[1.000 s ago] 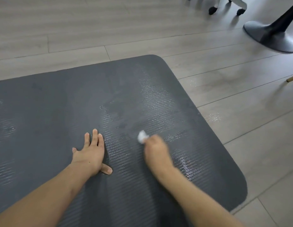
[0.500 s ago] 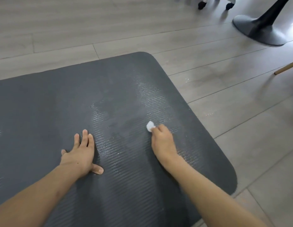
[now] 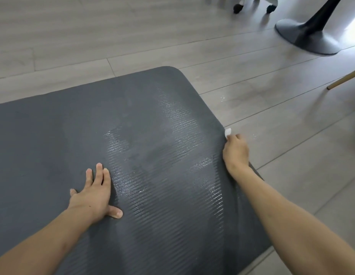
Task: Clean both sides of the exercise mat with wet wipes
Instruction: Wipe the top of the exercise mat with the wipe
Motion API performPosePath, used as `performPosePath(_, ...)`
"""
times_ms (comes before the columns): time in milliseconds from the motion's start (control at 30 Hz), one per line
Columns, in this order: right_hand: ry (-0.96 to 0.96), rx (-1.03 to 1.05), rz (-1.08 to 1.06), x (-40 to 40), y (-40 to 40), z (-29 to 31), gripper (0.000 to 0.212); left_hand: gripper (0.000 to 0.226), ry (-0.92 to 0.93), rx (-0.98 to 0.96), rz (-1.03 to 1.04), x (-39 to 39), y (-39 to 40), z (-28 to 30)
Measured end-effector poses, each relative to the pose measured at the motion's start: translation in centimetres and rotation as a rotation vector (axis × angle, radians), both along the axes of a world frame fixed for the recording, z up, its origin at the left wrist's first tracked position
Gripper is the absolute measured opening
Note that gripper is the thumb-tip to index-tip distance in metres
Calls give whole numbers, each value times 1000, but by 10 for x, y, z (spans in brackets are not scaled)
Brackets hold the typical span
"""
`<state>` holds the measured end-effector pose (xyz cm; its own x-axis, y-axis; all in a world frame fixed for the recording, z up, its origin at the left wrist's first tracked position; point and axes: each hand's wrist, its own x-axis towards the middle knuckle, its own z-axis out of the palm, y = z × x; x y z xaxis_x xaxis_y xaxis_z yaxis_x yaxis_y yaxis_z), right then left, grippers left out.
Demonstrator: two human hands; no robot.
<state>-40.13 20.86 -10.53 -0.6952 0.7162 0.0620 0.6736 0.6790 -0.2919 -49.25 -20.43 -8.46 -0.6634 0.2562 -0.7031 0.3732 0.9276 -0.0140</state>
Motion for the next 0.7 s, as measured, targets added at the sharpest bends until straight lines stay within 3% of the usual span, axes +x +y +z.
performPosePath(67,17,-28,176,-1,-33,-5,18,147,2,-2,1,1,0,0)
performPosePath(233,74,-72,362,-1,-117,-5,19,149,2,-5,9,1,0,0)
performPosePath(300,103,-183,580,15,-159,-11,15,148,-5,-2,20,1,0,1)
performPosePath(367,52,-84,844,33,-169,-15,22,148,-13,2,27,1,0,1)
performPosePath(400,81,-60,839,33,-152,-14,23,148,-15,4,26,1,1,2)
performPosePath(567,11,32,147,25,-34,0,23,147,-21,8,24,1,1,3)
performPosePath(600,35,-10,104,25,-47,4,21,146,-23,8,23,1,1,3)
performPosePath(700,80,-151,366,35,-167,2,19,146,-28,13,25,1,0,2)
